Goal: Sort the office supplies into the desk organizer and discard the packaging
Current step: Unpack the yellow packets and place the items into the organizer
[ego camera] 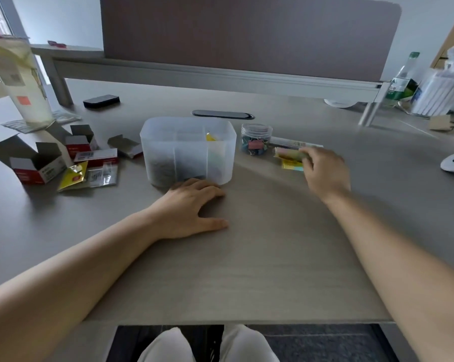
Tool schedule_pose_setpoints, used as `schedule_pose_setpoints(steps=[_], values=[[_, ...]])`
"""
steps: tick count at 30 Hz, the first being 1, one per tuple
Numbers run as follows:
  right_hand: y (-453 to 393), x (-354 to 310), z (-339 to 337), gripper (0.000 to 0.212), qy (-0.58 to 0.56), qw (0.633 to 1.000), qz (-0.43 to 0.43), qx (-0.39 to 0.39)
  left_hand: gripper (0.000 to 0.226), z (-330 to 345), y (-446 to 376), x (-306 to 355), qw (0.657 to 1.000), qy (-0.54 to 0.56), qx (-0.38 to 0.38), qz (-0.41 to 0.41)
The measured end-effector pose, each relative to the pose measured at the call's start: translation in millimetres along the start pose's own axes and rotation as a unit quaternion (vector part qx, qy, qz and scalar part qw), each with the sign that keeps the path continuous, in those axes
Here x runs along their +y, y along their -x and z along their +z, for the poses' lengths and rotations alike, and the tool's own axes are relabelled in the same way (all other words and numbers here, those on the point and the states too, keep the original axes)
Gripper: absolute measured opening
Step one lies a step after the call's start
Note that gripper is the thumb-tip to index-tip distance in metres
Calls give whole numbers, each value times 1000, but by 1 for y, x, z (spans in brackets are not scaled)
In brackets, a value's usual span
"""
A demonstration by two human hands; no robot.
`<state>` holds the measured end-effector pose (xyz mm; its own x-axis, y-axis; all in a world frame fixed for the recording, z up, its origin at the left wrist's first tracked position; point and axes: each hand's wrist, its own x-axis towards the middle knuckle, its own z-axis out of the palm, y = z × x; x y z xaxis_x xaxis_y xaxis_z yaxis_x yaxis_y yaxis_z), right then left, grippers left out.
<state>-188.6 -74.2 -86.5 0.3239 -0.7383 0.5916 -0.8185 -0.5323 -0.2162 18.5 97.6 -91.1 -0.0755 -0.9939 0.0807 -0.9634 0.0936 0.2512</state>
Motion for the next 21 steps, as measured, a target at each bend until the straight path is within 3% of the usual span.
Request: schedule_pose_setpoints(steps=[3, 5, 7, 9, 12, 15, 17, 21], values=[[11, -16, -18, 30, -174, 979, 2, 106, 88, -1, 1, 2, 1000, 24, 15, -13], [20, -29, -26, 25, -279, 954, 38, 101, 73, -2, 2, 4, 997, 60, 51, -24], [28, -47, -31, 22, -387, 917, 87, 46, 64, -4, 3, 7, 984, 137, 109, -40], [36, -62, -33, 19, -461, 880, 118, -19, 57, -7, 4, 13, 945, 281, 152, -74], [43, -84, -33, 13, -516, 839, 131, -111, 36, -15, 9, 20, 844, 508, 144, -97], [46, -104, -28, 22, -565, 798, 146, -154, 7, -19, 15, 16, 813, 561, 114, -106], [47, -114, -26, 20, -589, 773, 153, -180, 13, -21, 17, 9, 790, 587, 134, -118], [44, -119, -25, 15, -537, 802, 94, -246, 17, -25, 18, -7, 729, 635, 203, -152]])
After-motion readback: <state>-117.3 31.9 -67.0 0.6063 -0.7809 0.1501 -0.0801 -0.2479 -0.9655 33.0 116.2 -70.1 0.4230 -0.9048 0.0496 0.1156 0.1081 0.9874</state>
